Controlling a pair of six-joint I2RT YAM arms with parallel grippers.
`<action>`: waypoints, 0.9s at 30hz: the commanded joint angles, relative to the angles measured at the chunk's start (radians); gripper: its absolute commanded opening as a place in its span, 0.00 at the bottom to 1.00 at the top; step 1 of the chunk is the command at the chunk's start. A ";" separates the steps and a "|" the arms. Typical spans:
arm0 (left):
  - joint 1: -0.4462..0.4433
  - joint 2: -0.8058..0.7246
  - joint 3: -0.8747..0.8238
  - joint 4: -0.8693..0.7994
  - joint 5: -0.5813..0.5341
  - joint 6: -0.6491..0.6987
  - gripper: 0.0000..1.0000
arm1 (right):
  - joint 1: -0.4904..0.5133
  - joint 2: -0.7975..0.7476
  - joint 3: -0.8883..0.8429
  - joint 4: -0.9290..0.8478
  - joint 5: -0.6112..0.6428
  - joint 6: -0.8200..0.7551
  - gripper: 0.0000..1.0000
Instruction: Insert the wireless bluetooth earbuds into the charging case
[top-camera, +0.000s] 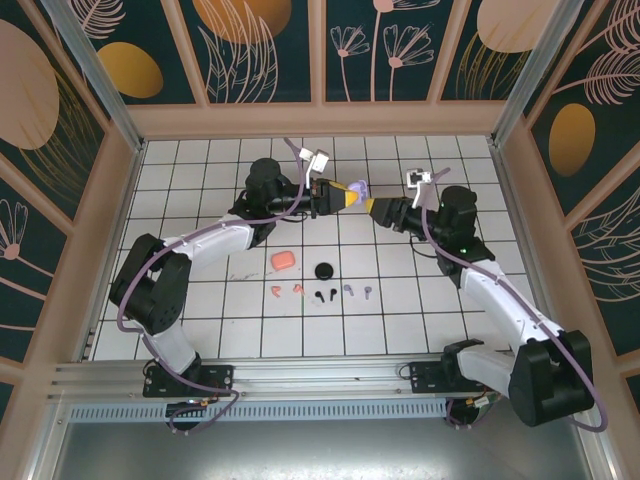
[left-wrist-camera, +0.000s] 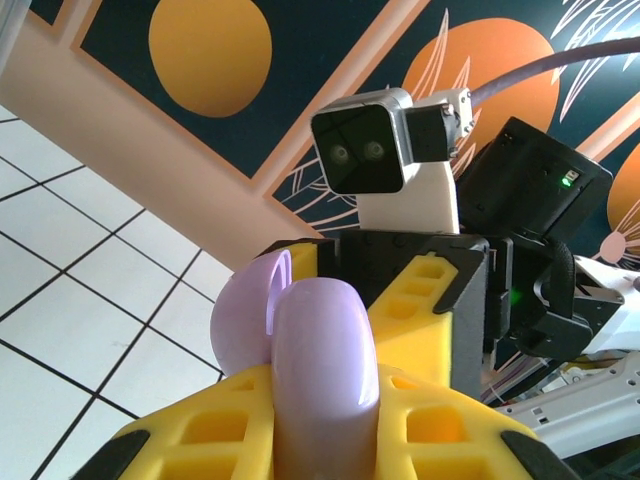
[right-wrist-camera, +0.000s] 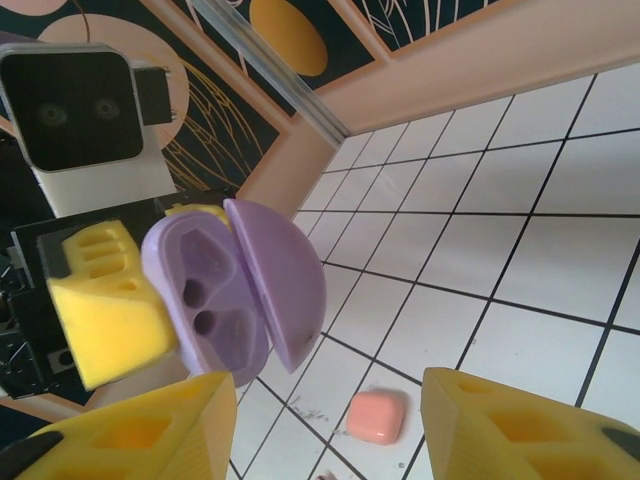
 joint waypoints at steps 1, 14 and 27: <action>-0.005 0.004 0.015 0.046 0.000 -0.007 0.00 | 0.011 0.018 0.048 0.013 0.004 -0.014 0.50; -0.016 0.009 0.021 0.041 0.000 -0.002 0.00 | 0.014 0.072 0.098 -0.008 0.018 -0.028 0.41; -0.021 0.015 0.025 0.047 0.002 -0.002 0.00 | 0.021 0.097 0.125 -0.036 0.018 -0.043 0.25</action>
